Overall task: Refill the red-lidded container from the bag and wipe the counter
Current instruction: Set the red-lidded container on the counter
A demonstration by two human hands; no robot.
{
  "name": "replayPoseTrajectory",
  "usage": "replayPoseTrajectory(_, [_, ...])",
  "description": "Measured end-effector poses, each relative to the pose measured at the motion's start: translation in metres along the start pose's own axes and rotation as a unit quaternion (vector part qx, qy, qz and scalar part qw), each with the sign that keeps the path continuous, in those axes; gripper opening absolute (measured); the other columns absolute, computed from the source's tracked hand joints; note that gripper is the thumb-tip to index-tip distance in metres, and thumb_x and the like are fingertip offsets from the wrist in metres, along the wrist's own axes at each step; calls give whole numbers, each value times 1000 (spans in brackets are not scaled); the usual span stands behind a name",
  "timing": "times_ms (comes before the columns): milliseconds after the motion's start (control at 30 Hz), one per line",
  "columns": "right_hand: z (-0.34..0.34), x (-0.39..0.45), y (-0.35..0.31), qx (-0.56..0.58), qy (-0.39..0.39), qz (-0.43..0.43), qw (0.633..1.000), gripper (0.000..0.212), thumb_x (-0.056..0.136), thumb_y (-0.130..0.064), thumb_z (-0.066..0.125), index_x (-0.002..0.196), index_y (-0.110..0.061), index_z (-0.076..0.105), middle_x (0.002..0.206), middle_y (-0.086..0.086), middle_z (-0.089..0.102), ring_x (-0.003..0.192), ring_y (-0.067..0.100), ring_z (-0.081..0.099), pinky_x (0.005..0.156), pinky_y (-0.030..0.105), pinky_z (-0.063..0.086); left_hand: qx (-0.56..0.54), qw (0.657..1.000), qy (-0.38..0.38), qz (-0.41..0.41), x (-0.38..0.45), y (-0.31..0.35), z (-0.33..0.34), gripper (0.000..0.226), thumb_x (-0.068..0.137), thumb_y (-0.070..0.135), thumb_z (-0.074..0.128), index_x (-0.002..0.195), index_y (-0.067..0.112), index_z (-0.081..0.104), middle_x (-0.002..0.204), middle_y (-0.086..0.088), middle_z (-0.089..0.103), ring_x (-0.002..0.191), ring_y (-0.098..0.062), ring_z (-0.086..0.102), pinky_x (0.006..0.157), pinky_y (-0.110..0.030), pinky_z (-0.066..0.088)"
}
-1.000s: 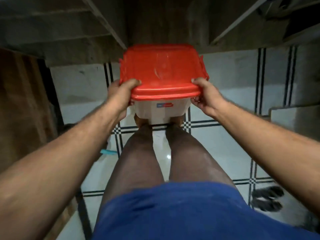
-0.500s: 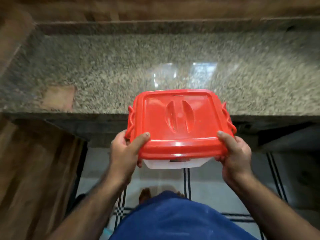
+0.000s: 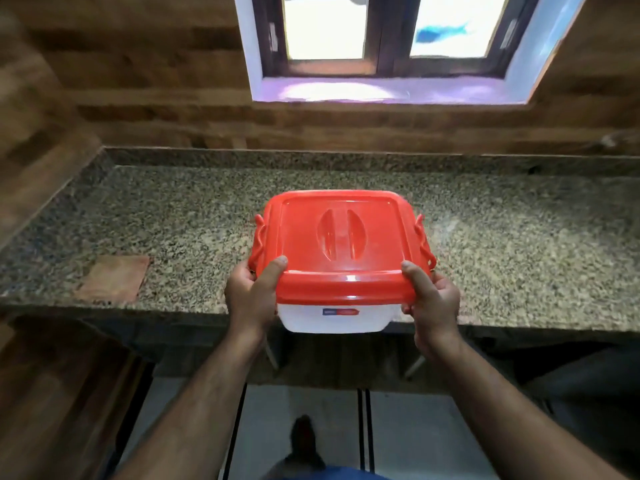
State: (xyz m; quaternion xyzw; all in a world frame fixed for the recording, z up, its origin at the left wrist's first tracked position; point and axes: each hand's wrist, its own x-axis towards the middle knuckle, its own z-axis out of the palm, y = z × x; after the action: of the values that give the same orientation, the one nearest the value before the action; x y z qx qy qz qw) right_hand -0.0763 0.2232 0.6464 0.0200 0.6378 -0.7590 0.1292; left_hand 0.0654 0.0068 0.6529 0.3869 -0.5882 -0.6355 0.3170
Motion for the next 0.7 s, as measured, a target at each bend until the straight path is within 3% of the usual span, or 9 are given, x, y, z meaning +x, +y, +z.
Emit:
replayPoseTrajectory(200, [33,68,7,-30,19,12,999,49,76,-46,82,102,-6,72,80,6,74,56,14,66,42,26,47,54,997,-38,-28,83,-4,28,48,87,48,77,121,15,71,95,-8,82,79,-25,82,59,-34,60])
replayPoseTrajectory(333, [55,107,4,-43,21,6,999,52,78,-47,81,110,-7,72,91,11,79,65,18,74,44,26,51,80,994,-64,-26,131,-4,43,52,89,53,76,125,17,68,99,-8,83,80,-23,82,64,-41,65])
replayPoseTrajectory(433, [64,131,0,-68,14,15,997,50,77,-50,79,108,-13,72,93,10,82,74,19,80,53,29,59,127,989,-69,-24,155,-2,47,64,85,68,71,129,22,65,103,-2,81,84,-20,82,73,-47,68])
replayPoseTrajectory(533, [67,152,3,-162,44,-2,986,58,79,-72,70,100,-18,74,90,7,83,82,24,82,70,43,67,210,974,-86,-15,168,4,44,65,87,77,65,130,29,59,104,5,78,87,-15,79,71,-38,65])
replayPoseTrajectory(633, [67,169,-2,-220,108,-9,970,73,90,-84,55,102,-13,68,94,9,78,84,27,77,71,43,65,256,962,-92,5,179,15,45,58,92,79,58,125,32,53,101,8,73,87,-12,75,65,-29,56])
replayPoseTrajectory(700, [65,182,-12,-225,101,3,969,70,94,-82,54,106,-14,64,98,9,76,87,26,76,73,44,65,273,960,-69,12,193,20,48,57,96,78,51,123,28,57,100,8,72,88,-11,72,66,-29,54])
